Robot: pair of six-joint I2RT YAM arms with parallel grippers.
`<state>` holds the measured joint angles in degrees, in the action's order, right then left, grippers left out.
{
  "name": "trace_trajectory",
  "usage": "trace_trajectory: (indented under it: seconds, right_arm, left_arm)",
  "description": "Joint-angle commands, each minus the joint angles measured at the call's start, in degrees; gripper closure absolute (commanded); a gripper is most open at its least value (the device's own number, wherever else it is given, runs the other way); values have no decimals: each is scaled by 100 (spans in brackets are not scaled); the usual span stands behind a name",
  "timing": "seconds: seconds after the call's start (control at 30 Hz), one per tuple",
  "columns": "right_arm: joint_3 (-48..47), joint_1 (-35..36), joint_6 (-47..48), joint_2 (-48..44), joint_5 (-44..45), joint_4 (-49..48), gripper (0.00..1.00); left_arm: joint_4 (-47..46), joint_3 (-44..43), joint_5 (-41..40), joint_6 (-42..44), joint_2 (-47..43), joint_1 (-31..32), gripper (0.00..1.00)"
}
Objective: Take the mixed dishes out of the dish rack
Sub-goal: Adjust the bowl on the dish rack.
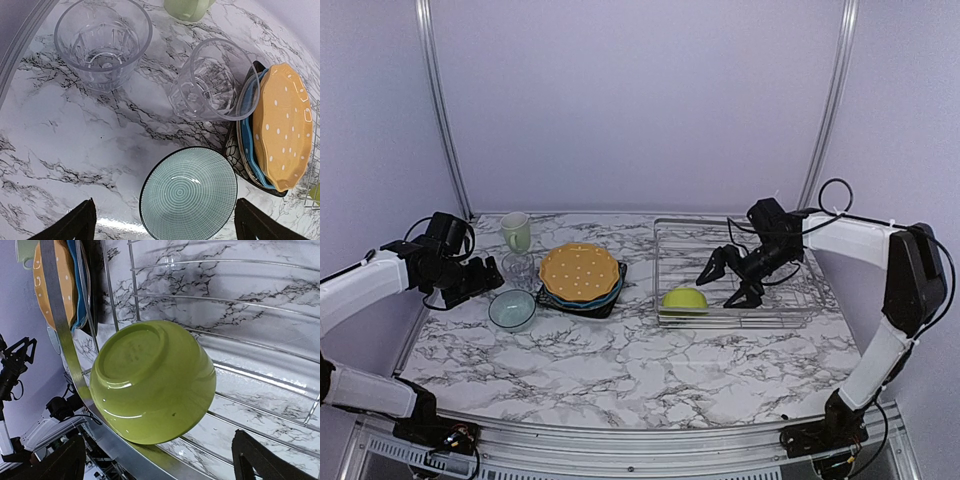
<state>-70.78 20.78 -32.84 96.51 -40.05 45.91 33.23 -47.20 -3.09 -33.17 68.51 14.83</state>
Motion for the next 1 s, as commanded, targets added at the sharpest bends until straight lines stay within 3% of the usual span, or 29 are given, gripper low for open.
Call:
trace_trajectory:
  seconds: [0.0, 0.13, 0.67, 0.97]
  right_arm:
    - [210, 49, -681, -120, -290, -490, 1]
    - [431, 80, -1104, -80, -499, -871, 2]
    - [289, 109, -1041, 527, -1066, -899, 2]
    - [197, 108, -1586, 750, -1510, -1726, 2]
  left_arm:
    - [-144, -23, -160, -6, -171, -16, 1]
    - [-159, 0, -157, -38, -155, -15, 1]
    - [-585, -18, -118, 193, -208, 143, 1]
    - [-617, -23, -224, 203, -161, 161, 1]
